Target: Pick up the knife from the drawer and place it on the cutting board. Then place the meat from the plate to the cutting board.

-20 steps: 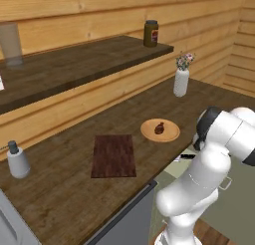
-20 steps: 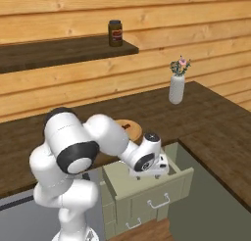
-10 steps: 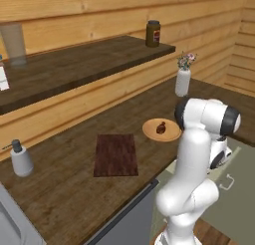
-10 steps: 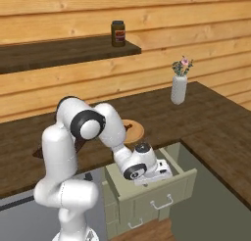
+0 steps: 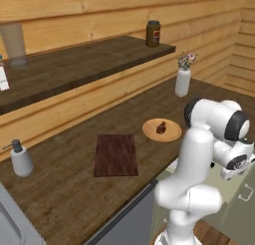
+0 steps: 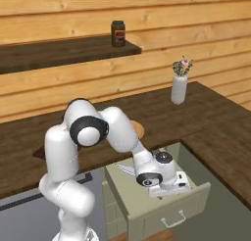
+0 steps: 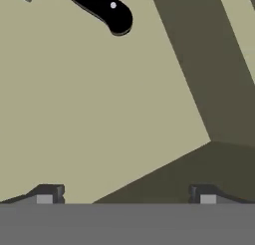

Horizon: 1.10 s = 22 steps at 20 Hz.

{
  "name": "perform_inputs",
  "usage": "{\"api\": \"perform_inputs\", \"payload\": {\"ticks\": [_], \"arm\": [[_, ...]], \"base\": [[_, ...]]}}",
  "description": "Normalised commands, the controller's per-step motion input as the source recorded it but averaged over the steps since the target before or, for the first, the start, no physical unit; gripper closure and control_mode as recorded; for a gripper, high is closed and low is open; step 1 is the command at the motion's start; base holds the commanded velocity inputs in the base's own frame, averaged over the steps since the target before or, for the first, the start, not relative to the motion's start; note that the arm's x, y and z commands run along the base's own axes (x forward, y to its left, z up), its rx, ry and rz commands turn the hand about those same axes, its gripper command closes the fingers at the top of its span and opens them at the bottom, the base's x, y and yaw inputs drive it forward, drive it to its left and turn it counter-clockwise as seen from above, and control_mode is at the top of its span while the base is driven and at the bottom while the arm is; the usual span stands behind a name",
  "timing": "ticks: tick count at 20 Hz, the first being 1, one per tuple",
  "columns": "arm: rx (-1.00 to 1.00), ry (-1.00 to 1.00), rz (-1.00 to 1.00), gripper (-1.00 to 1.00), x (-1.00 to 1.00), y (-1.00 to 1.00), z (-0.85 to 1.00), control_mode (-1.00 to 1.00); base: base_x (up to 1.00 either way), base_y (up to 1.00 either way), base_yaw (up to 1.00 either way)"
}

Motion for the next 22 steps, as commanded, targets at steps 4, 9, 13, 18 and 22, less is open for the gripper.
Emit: {"api": "perform_inputs", "payload": {"ticks": [4, 9, 13, 18, 22], "arm": [[0.23, 0.00, 0.07, -1.00, -0.99, -0.92, 0.16, -1.00], [0.09, 0.03, 0.09, -1.00, -0.22, -0.16, 0.47, -1.00], [0.00, 0.14, 0.06, -1.00, 0.52, 0.45, 0.77, -1.00], [-0.01, 0.11, 0.03, -1.00, 0.76, 0.81, 0.38, -1.00], [-0.06, 0.00, 0.06, -1.00, 0.33, 0.68, -0.01, -1.00]], "base": [[0.00, 0.00, 0.00], [0.00, 0.00, 0.00], [0.00, 0.00, 0.00], [0.00, 0.00, 0.00], [0.00, 0.00, 0.00]]}}
